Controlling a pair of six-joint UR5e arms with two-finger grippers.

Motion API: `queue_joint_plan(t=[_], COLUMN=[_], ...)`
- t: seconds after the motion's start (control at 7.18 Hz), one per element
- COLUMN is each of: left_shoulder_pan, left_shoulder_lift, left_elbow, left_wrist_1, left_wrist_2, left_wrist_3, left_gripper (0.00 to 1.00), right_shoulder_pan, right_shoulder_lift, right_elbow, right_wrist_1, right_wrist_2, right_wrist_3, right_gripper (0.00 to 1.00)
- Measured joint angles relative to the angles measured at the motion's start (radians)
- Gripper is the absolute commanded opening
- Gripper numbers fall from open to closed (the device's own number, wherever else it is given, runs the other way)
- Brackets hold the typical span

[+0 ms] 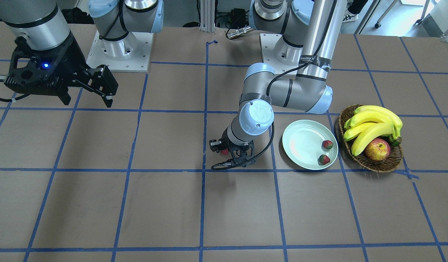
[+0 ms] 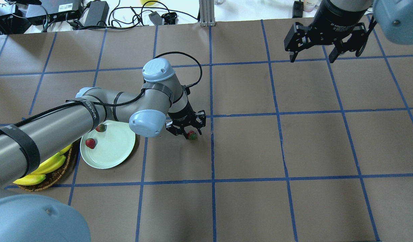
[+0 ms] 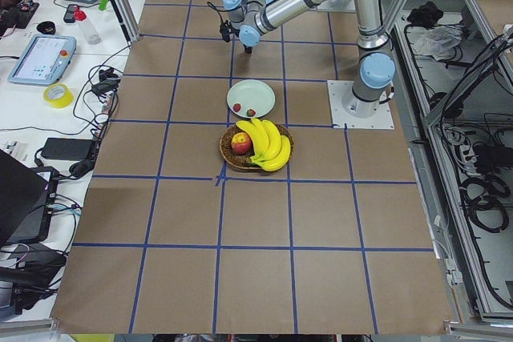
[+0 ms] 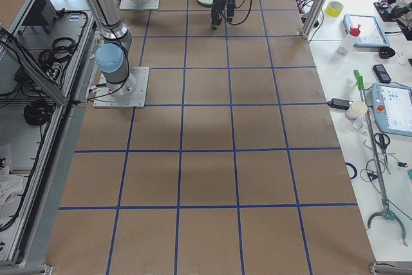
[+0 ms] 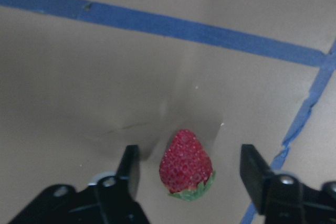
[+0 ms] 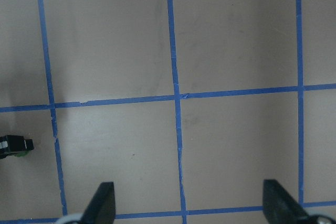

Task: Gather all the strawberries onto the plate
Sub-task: 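Carry the strawberry onto the plate and open the left gripper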

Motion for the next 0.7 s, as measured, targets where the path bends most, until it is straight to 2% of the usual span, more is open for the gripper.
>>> queue_joint_plan(t=[0.42, 0.7], left_shoulder_pan=[0.006, 0.067], left_shoulder_lift=[0.028, 0.062], left_elbow=[0.033, 0.146], left_wrist_1=[-0.021, -0.187], left_wrist_2=[0.031, 0.154], left_wrist_3=[0.005, 0.078], left_gripper=[0.00, 0.00], right_shoulder_pan=[0.000, 0.001], right_shoulder_lift=[0.000, 0.000], right_elbow=[0.005, 0.005], right_wrist_1=[0.000, -0.001], right_wrist_2=[0.000, 0.000], right_wrist_3=[0.000, -0.001], right_gripper=[1.00, 1.00])
